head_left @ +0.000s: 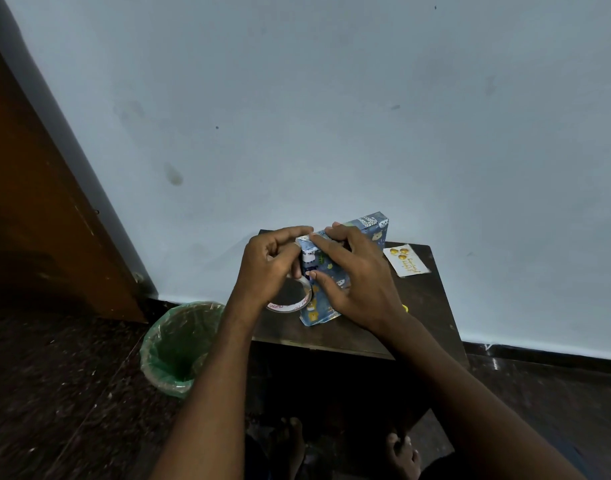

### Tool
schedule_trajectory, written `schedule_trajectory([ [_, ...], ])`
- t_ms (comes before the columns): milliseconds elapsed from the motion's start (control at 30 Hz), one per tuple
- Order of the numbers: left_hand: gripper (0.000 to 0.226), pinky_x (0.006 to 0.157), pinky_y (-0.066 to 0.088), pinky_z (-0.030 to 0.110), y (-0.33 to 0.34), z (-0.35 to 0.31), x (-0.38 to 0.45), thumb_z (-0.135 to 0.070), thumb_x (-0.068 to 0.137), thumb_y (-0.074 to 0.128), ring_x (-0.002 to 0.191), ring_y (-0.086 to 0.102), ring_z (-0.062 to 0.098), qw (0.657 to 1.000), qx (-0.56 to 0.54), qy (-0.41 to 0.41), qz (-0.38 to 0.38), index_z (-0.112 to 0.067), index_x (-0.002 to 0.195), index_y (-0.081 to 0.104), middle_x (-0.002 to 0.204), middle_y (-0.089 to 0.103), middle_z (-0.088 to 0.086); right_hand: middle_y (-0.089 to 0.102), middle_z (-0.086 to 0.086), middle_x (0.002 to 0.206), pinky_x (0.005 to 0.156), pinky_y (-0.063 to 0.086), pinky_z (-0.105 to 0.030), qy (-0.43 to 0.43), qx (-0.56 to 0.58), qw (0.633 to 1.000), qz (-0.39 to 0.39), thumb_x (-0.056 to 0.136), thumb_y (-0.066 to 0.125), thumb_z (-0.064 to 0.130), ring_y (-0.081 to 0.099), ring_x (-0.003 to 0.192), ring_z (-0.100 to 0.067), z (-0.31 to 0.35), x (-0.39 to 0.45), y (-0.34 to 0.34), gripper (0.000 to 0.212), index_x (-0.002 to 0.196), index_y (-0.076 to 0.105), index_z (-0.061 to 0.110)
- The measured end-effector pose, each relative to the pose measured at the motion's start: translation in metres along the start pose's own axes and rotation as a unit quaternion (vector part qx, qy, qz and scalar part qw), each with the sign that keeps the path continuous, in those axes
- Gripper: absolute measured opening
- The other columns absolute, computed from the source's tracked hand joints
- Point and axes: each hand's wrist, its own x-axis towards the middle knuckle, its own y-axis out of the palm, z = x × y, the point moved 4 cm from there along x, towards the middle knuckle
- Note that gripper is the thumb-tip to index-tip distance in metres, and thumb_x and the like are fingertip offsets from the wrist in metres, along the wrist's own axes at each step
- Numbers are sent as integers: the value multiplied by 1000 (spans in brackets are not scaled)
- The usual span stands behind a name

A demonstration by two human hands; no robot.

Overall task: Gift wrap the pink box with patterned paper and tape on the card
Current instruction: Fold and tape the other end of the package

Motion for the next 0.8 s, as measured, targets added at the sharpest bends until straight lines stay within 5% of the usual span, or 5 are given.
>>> schedule_trajectory([
  [200,37,69,56,54,8,3,-7,-34,105,53,56,62,29,999,32,0,34,-6,98,76,64,65,15,54,-5,119,88,51,-49,18,-22,1000,12,85,77,32,54,116,-25,2,6,-4,61,141,62,14],
  [400,37,61,56,53,8,-1,-10,-49,99,71,56,61,35,998,47,33,24,-12,95,75,61,58,16,52,-11,132,97,50,-49,2,-56,997,44,86,71,29,48,131,-29,10,3,2,68,151,52,21],
  [533,32,57,50,48,7,8,-5,-54,89,80,51,53,28,996,88,30,-1,-24,100,78,55,54,13,51,-6,140,106,46,-48,27,47,998,29,86,76,23,45,139,-22,-5,2,-6,67,149,54,17],
  [667,17,53,39,34,8,9,-6,-43,87,87,52,44,14,993,104,48,3,-41,101,77,55,52,12,48,2,152,117,38,-37,153,57,985,-51,95,72,42,37,146,-16,-47,-1,-24,53,144,61,25],
  [800,18,55,37,33,8,12,-5,-44,86,88,52,42,14,992,116,42,3,-40,80,71,55,52,12,63,12,136,102,54,-43,254,160,953,-40,101,66,43,60,125,-9,-64,-2,-35,41,142,62,40],
])
